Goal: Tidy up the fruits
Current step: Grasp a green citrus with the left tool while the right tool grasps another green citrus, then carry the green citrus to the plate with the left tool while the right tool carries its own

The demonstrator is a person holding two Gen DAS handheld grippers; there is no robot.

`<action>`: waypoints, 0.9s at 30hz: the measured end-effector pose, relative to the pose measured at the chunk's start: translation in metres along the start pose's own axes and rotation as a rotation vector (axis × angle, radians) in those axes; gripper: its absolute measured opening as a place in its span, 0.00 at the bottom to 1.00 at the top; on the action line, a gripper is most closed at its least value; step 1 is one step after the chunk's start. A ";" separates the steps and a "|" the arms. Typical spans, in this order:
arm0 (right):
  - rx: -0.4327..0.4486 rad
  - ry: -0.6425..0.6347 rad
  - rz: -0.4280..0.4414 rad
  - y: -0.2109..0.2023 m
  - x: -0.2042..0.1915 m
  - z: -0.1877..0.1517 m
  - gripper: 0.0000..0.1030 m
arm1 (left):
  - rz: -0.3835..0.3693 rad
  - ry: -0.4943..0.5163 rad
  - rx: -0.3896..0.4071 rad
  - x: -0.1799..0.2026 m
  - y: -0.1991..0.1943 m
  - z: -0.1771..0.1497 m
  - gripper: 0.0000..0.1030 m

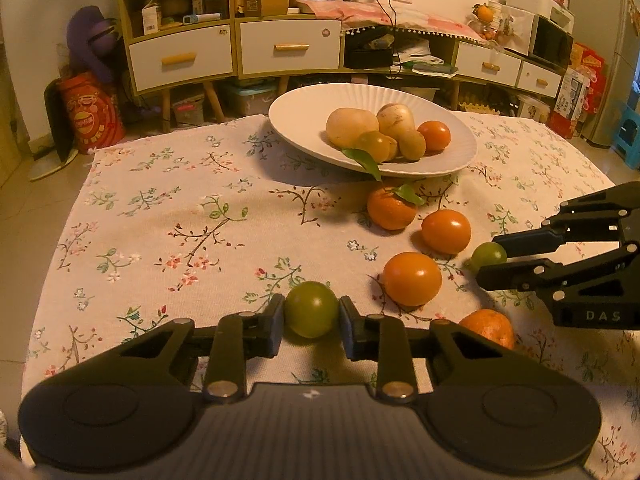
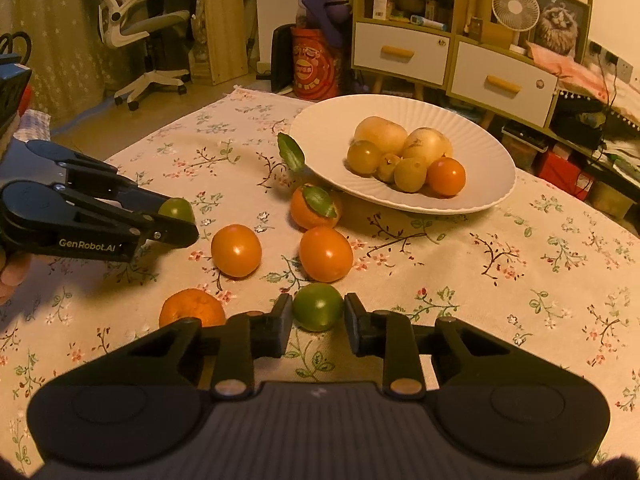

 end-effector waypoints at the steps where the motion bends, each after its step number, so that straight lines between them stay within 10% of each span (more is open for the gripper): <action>1: 0.003 -0.002 -0.002 -0.001 0.000 0.001 0.24 | 0.000 -0.001 0.001 0.000 0.000 0.001 0.19; 27: 0.092 0.022 -0.035 -0.012 0.019 0.030 0.24 | -0.019 -0.034 0.094 0.011 0.003 0.052 0.19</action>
Point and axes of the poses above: each gripper's, at about its wrist camera, not at the fingertips, and y roughly the way its jaws point, x to its right, z to its top, the point moved 4 cm from there along y, roughly the way its jaws point, and after that the axes turned 13 degrees about x, right-handed, at the moved point
